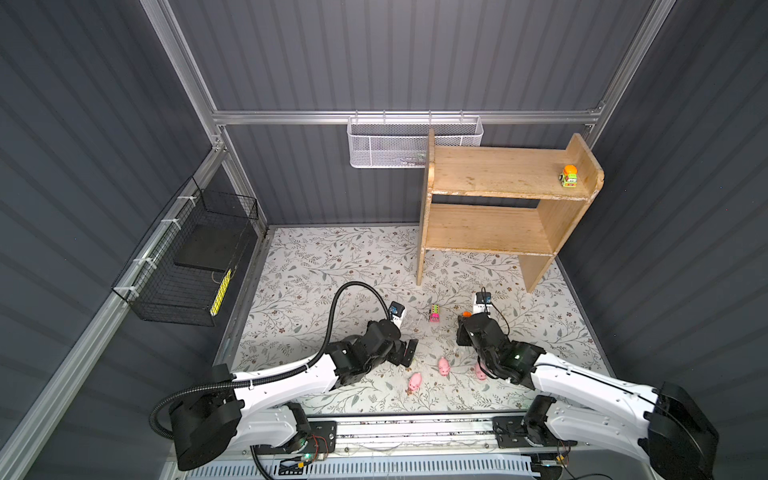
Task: Place and organize the plastic toys onto the shelf
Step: 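Lift the second truck with the right gripper and carry it toward the shelf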
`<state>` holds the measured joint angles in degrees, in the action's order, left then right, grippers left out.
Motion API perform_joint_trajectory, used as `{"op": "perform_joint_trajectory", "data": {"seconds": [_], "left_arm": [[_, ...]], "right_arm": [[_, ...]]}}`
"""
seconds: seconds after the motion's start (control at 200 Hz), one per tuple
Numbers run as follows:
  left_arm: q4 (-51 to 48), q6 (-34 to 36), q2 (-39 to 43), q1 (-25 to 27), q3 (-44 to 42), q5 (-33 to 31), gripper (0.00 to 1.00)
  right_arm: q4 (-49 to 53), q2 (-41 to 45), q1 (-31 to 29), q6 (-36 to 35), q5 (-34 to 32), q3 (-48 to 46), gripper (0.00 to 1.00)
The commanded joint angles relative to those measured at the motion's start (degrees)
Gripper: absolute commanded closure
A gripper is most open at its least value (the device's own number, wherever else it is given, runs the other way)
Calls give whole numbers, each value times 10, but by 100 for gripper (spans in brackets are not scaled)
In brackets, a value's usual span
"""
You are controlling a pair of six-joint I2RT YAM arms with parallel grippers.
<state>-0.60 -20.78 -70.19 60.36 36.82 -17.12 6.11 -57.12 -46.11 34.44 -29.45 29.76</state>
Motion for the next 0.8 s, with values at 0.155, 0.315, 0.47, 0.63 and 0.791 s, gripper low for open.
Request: {"op": "perform_joint_trajectory", "data": {"seconds": [0.155,0.315,0.47,0.63,0.791], "left_arm": [[-38,34,39,3,46,-1,0],[-56,53,51,3,67,-2,0],[-69,66,53,3,86,3,0],[-74,76,49,3,99,12,0],[-79,86,39,3,114,17,0]], "right_arm": [[225,42,1,-59,14,139,74],[283,53,1,-97,4,225,74],[319,45,2,-140,-17,307,74],[339,26,13,-188,-30,387,73],[342,10,59,-232,-18,461,72]]}}
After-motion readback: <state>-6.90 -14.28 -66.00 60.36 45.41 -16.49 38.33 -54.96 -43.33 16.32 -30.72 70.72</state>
